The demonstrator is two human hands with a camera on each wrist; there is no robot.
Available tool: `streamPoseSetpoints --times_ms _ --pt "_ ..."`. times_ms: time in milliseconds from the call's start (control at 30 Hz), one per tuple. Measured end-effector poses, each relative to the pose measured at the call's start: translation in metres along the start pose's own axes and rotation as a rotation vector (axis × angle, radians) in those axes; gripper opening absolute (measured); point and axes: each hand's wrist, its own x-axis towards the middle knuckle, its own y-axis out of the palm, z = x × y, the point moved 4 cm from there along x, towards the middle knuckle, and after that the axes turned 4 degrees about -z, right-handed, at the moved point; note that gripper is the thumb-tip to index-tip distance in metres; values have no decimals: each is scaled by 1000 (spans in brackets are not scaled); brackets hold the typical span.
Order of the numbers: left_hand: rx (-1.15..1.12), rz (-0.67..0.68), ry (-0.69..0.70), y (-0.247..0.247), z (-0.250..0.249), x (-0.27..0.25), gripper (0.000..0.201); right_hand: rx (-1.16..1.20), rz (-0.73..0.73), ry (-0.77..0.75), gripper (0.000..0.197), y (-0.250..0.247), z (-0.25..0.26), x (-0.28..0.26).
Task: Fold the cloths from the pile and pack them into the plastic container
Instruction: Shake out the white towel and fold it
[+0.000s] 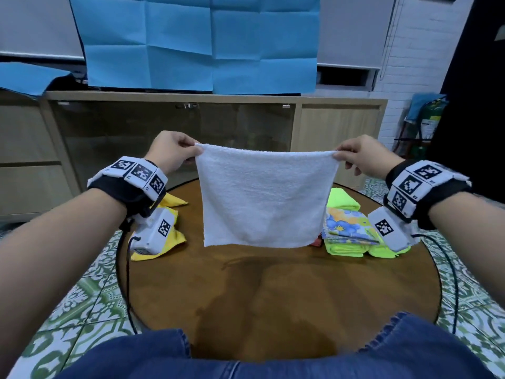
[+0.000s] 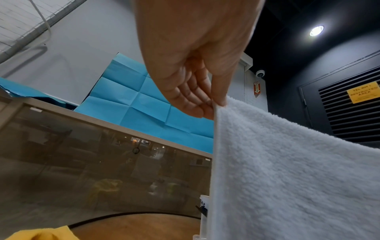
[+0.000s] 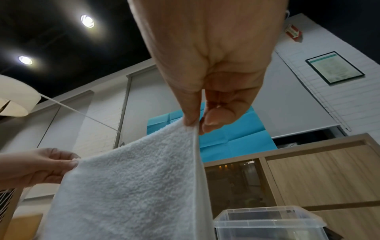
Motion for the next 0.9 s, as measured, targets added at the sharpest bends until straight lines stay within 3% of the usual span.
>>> streamPoseSetpoints --times_ms 167,300,533,633,733,833,900 --pt "28 25 29 -2 -5 -5 2 -12 -25 -22 15 -8 4 -2" --pt "77 43 10 12 15 3 21 -44 -84 20 11 1 3 1" --pt "26 11 2 23 20 21 20 25 -200 63 12 6 -2 7" --pt "-12 47 53 15 6 20 15 -20 -122 13 7 -2 0 2" --pt "218 354 104 16 14 5 15 -99 182 -27 9 11 -6 -14" --pt "349 779 -20 30 49 -23 13 -128 489 -16 12 37 -24 -35" --pt "387 907 -95 44 70 -38 11 -170 626 -19 17 57 -33 -45"
